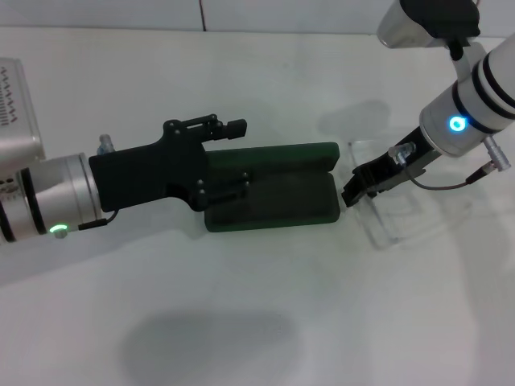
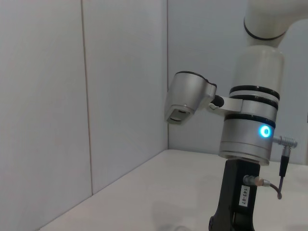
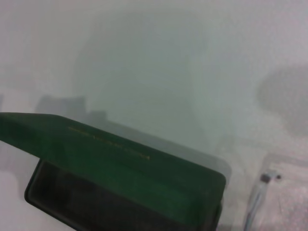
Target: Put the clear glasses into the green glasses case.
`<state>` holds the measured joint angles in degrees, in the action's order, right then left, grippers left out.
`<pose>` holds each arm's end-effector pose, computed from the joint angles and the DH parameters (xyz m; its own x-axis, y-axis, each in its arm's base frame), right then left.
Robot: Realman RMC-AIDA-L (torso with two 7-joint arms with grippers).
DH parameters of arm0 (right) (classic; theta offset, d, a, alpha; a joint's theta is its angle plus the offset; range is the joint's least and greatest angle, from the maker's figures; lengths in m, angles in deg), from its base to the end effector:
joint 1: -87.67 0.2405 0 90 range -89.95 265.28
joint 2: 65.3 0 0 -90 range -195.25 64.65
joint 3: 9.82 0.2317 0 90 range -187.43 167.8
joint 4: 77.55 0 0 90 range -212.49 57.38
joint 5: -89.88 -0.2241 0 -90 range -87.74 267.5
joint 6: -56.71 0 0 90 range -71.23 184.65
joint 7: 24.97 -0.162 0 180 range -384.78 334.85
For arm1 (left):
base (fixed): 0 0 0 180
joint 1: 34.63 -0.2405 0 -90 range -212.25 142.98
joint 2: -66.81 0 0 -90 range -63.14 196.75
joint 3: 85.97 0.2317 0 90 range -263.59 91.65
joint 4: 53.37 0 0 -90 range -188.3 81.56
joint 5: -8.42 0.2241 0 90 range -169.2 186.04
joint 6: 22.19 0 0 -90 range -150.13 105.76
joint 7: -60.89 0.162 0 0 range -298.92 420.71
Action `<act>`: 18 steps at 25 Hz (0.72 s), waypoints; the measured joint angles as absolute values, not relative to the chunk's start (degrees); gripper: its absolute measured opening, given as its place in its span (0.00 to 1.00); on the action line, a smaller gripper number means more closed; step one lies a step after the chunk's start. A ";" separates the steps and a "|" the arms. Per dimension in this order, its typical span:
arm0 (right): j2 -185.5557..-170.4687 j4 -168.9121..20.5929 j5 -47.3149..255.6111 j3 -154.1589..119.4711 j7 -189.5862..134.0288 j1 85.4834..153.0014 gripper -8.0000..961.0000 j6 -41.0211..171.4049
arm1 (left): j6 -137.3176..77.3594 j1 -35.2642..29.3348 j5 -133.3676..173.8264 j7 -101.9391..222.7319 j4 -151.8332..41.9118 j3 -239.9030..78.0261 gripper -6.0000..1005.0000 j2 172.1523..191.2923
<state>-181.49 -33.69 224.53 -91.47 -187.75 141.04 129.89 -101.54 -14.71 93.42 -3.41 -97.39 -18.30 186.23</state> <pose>0.1450 0.4029 -0.0650 0.5009 -0.8636 0.0567 -0.8043 -0.4887 -0.3379 -0.2171 0.3263 -0.0244 0.8160 0.0535 0.5756 0.2694 -0.9161 -0.2968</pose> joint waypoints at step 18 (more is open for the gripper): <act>-180.93 -24.19 224.55 -91.80 -186.93 135.08 0.20 131.18 | -102.01 -15.00 92.99 -2.66 -96.47 -18.39 0.67 186.25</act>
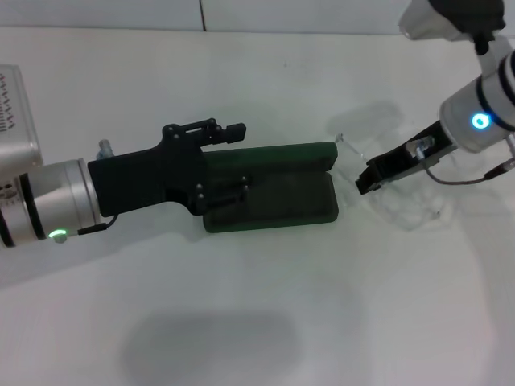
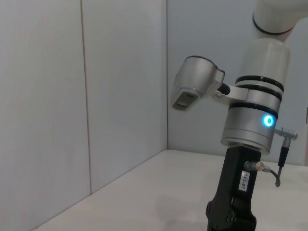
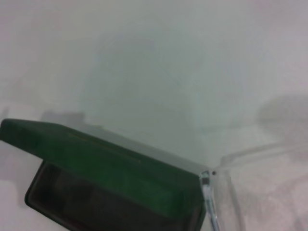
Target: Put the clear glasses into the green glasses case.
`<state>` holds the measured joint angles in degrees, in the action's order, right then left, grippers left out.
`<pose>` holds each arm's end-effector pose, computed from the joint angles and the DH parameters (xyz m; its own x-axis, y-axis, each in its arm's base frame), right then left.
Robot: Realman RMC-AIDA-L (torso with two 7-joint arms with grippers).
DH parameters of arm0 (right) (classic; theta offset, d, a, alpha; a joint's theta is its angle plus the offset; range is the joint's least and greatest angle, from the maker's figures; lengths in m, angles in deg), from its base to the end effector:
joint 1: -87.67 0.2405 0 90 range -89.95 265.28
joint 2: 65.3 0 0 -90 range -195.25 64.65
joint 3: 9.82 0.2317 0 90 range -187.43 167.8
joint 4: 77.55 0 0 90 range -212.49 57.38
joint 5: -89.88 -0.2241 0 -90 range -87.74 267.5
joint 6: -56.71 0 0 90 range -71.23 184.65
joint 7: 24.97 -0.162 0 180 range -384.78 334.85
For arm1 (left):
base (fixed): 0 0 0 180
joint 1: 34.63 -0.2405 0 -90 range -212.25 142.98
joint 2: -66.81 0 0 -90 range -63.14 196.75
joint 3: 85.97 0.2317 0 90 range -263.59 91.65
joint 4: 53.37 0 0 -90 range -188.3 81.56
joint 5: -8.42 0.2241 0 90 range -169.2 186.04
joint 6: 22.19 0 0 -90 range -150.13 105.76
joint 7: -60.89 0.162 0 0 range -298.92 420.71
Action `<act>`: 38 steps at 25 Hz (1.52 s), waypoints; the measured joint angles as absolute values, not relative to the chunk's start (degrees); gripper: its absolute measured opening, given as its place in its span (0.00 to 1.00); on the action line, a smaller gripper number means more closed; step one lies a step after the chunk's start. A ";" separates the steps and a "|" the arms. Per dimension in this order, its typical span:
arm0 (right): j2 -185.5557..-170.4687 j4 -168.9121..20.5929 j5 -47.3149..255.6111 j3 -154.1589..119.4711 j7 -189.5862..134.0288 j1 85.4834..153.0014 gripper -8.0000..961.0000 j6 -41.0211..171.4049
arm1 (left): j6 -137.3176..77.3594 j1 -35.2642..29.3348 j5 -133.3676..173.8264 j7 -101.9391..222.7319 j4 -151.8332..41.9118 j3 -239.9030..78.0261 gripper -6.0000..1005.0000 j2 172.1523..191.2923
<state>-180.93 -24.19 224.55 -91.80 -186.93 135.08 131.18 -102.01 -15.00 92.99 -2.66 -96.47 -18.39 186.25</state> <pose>0.1463 0.4002 -0.0472 0.5461 -0.8377 0.0082 -0.7858 -0.5156 -0.3417 -0.2201 0.3231 -0.0258 0.8105 0.0584 0.5828 0.2761 -0.9156 -0.2923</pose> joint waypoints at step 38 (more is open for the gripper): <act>-180.66 -18.96 194.04 -59.73 -131.86 113.91 0.14 159.05 | -102.00 -5.08 77.52 -10.75 -88.71 -22.82 0.67 186.56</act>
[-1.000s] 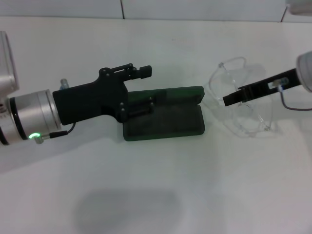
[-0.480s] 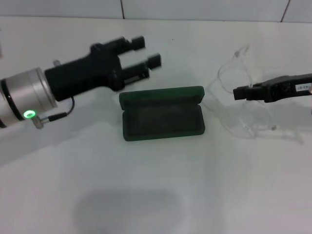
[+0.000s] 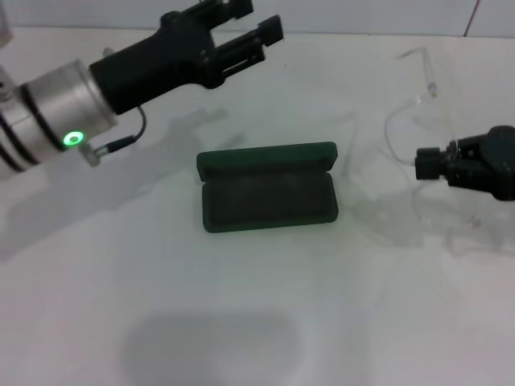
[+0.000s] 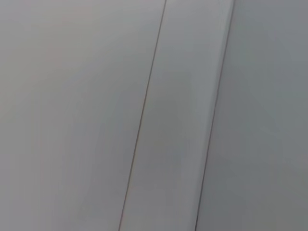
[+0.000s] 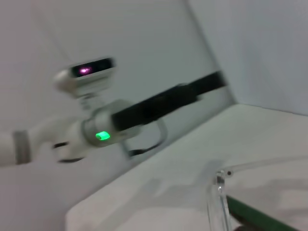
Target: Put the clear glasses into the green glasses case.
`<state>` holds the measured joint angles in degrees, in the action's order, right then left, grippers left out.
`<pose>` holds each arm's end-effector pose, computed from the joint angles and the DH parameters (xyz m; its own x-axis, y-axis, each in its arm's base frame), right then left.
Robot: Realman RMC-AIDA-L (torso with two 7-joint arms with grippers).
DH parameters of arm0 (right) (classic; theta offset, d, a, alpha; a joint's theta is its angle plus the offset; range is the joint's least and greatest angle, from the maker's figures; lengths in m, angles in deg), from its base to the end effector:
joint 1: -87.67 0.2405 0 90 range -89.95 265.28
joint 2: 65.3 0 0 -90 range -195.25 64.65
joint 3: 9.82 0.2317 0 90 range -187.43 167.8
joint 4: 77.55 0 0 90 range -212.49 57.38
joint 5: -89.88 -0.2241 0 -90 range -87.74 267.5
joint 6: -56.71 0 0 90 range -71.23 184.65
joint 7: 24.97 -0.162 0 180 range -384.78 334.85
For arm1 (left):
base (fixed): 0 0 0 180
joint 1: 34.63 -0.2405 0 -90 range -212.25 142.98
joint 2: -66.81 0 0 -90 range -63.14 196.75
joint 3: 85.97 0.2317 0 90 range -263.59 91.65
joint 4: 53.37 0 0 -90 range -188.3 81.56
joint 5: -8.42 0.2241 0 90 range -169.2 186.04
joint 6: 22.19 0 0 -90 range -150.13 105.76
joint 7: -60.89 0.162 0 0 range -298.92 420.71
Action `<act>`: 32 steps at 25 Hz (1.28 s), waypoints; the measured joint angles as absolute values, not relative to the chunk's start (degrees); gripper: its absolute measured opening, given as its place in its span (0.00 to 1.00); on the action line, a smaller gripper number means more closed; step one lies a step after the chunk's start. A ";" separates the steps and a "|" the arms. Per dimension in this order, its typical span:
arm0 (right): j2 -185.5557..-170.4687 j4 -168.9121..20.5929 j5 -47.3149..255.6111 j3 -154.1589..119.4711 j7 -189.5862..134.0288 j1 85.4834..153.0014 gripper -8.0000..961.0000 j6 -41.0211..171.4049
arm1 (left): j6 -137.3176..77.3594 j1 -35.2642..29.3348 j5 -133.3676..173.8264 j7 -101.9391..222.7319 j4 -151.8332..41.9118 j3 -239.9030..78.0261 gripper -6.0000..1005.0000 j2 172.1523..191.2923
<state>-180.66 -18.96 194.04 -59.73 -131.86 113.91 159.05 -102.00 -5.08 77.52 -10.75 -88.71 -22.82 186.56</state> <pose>0.1930 0.3260 0.0611 0.7469 -0.4554 -0.4845 -0.4939 -0.8678 0.0542 -0.1681 0.3702 -0.0003 0.5501 0.1139 0.8273 0.4575 -0.8698 -0.1845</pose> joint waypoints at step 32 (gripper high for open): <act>-180.52 -18.96 190.68 -58.96 -128.50 113.95 0.13 173.64 | -101.67 3.39 62.27 1.78 -76.27 -0.28 0.67 187.30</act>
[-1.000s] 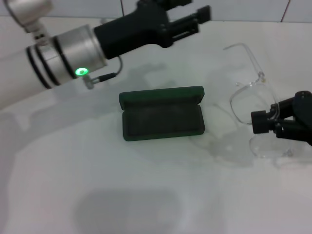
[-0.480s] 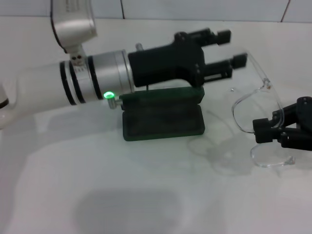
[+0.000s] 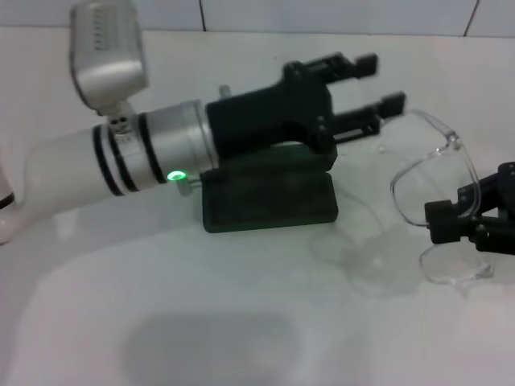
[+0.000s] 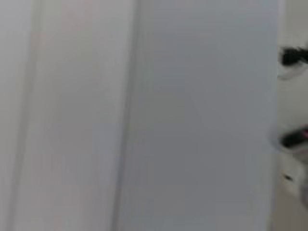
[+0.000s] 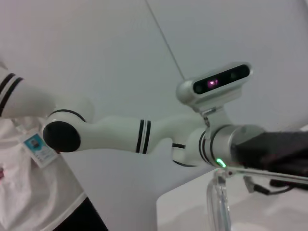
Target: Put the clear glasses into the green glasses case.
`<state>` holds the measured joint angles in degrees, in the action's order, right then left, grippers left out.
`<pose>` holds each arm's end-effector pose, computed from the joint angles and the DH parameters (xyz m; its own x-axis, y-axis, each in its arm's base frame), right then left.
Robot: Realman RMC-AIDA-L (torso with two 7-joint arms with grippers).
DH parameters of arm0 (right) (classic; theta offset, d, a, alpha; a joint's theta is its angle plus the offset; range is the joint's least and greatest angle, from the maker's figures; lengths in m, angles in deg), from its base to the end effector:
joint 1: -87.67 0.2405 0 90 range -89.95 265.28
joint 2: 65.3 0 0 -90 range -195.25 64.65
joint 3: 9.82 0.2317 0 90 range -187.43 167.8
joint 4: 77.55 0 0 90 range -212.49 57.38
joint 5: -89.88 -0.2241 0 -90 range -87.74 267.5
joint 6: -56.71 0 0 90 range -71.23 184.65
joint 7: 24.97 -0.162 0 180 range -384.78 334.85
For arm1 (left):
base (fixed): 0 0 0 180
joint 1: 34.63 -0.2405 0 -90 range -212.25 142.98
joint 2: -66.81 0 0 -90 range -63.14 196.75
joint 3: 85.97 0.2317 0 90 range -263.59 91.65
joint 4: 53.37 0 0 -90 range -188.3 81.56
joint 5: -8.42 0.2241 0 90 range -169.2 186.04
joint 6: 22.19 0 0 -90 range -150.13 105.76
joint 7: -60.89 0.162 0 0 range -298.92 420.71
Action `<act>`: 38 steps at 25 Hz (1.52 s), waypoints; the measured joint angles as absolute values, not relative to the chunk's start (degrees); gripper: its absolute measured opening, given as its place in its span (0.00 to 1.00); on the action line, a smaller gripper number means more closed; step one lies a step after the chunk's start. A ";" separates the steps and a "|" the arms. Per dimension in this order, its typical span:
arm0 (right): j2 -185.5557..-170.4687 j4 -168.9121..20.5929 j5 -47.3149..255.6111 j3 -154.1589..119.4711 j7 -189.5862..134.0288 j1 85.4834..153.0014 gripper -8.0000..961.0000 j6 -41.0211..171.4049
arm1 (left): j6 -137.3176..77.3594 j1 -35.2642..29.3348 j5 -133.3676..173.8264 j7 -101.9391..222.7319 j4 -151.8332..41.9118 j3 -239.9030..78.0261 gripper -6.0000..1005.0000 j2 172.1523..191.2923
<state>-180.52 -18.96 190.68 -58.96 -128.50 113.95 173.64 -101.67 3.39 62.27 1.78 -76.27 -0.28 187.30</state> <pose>0.1786 0.2883 0.0692 0.7814 -0.3843 -0.4917 -0.3088 -0.9228 0.2305 -0.1257 0.3450 -0.0756 0.6097 0.1061 0.7855 0.2684 -0.9601 -0.0787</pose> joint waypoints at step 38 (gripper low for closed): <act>-180.52 -19.49 190.65 -58.86 -129.03 113.21 0.13 174.55 | -101.25 0.10 57.30 7.89 -81.27 11.52 0.67 185.98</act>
